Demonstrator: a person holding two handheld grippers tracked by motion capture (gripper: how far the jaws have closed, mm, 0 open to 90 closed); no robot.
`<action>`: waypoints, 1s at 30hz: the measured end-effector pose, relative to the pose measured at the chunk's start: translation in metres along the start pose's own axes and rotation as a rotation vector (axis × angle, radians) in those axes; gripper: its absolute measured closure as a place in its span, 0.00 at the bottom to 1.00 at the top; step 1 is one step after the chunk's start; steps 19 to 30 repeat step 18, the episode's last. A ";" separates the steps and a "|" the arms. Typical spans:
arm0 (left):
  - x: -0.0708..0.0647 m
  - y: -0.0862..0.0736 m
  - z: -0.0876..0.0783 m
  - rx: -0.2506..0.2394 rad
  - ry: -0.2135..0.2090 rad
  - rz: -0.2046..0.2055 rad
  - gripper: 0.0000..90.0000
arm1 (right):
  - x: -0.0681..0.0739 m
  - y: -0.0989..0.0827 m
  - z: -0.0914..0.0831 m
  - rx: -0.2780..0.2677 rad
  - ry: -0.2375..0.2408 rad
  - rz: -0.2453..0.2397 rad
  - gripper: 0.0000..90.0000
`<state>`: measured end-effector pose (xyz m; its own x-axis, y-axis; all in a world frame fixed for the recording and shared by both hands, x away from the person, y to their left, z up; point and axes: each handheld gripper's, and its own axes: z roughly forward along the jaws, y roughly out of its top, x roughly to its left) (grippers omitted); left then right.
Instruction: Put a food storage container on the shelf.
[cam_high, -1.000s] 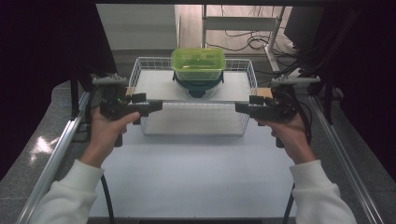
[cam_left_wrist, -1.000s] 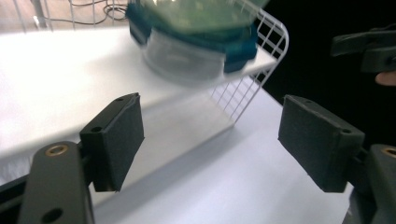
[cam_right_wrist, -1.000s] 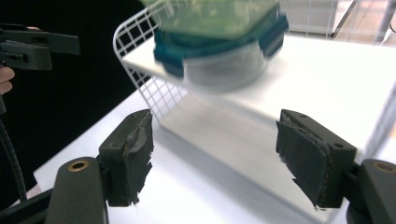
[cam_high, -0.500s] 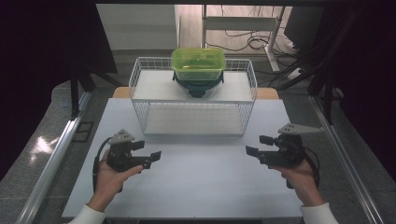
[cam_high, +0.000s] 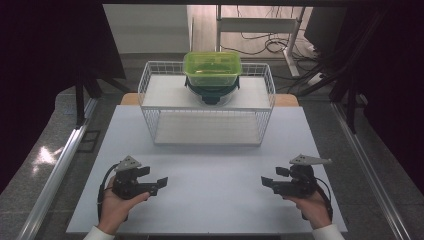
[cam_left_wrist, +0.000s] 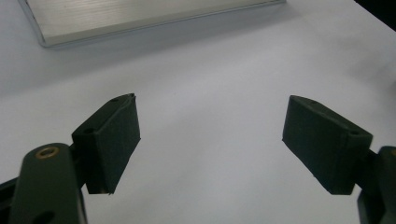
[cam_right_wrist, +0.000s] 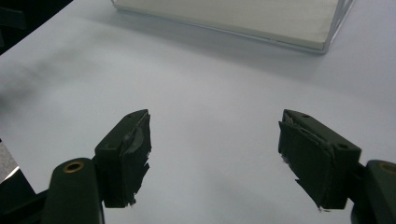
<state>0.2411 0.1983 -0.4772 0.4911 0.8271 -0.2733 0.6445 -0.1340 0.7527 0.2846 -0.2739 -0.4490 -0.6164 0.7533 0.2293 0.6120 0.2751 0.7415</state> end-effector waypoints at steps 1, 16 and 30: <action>0.000 0.000 0.000 -0.001 -0.001 0.001 0.20 | 0.001 0.001 -0.001 -0.009 0.004 0.002 0.28; 0.005 -0.001 0.000 -0.001 0.021 0.002 0.20 | 0.001 0.000 -0.002 -0.027 -0.010 -0.008 0.26; 0.005 -0.001 -0.001 -0.003 0.022 0.004 0.20 | 0.002 0.000 0.000 -0.022 -0.010 -0.015 0.25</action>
